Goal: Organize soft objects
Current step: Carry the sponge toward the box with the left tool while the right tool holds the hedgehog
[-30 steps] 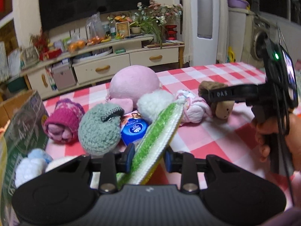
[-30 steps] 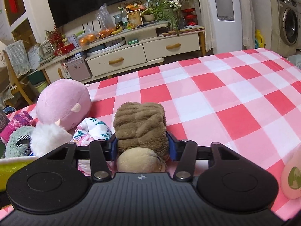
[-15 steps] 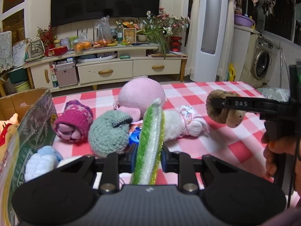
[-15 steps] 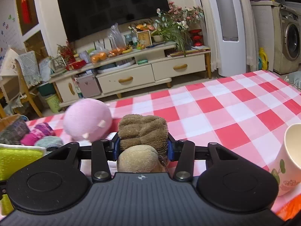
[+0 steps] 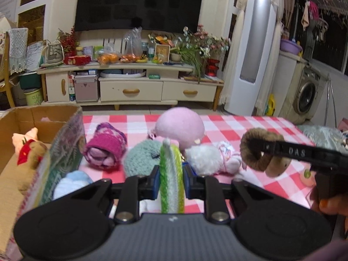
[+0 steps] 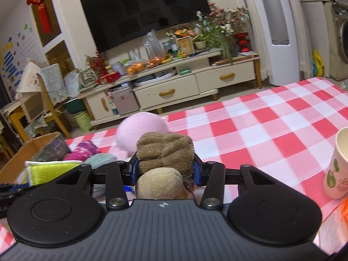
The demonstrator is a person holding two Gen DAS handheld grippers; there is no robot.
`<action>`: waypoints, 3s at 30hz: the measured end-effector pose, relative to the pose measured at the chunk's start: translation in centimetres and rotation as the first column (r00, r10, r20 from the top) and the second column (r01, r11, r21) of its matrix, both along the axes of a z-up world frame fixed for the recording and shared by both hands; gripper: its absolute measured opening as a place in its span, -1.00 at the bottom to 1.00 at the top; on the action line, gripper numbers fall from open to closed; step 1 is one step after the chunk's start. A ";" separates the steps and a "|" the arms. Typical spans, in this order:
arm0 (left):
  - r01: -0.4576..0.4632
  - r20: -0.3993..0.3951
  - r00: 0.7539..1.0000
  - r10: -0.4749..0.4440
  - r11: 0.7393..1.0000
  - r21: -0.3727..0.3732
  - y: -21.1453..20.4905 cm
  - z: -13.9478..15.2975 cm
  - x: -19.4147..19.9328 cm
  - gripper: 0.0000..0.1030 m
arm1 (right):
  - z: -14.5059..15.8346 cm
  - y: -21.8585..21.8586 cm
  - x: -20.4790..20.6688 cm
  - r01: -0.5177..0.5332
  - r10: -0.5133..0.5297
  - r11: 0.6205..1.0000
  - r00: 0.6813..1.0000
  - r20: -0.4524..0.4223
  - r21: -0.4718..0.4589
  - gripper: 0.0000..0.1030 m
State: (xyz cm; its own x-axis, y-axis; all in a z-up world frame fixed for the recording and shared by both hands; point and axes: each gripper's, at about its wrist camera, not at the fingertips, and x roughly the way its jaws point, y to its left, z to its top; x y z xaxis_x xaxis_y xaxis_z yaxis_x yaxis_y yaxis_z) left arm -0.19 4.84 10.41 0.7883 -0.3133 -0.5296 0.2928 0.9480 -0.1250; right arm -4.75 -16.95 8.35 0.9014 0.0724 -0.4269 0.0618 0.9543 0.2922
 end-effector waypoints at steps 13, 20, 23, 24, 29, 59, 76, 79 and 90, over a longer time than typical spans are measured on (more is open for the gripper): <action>-0.037 -0.037 0.999 0.036 0.999 -0.039 2.6 -0.8 0.6 -0.63 | 2.1 4.9 -1.7 -0.080 0.081 0.996 0.996 0.022 -0.034 0.09; -0.128 -0.152 0.982 0.114 0.988 -0.088 3.4 -3.4 1.8 -0.42 | -0.2 4.9 -1.8 -0.099 0.098 0.995 0.995 -0.033 -0.031 0.09; -0.157 -0.143 0.979 0.144 0.984 -0.088 3.6 -3.5 1.9 0.14 | -1.0 4.6 -1.6 -0.114 0.113 0.993 0.992 -0.055 -0.004 0.09; -0.164 -0.137 0.979 0.153 0.984 -0.075 3.6 -3.5 2.1 0.30 | -1.1 4.6 -1.5 -0.120 0.119 0.993 0.991 -0.061 -0.002 0.09; -0.215 -0.145 0.968 0.205 0.975 -0.057 3.9 -3.9 3.5 0.59 | -1.8 4.6 -1.3 -0.158 0.159 0.987 0.985 -0.070 0.020 0.09; -0.093 -0.134 0.986 0.095 0.996 0.015 0.0 -4.5 4.4 -0.63 | -3.7 5.6 0.2 -0.261 0.277 0.959 0.948 -0.157 0.113 0.10; -0.157 0.049 0.985 0.163 0.982 -0.108 6.4 2.7 0.5 -0.65 | 0.1 8.4 -0.2 -0.299 0.310 0.945 0.948 -0.071 0.132 0.10; -0.193 0.062 0.977 0.203 0.971 -0.139 8.6 3.4 -0.1 -0.65 | 2.0 10.0 0.0 -0.340 0.346 0.932 0.938 -0.020 0.127 0.10; -0.372 0.052 0.919 0.390 0.905 -0.205 16.4 3.8 -0.9 -0.64 | 5.7 18.4 2.9 -0.546 0.540 0.830 0.838 0.081 0.110 0.10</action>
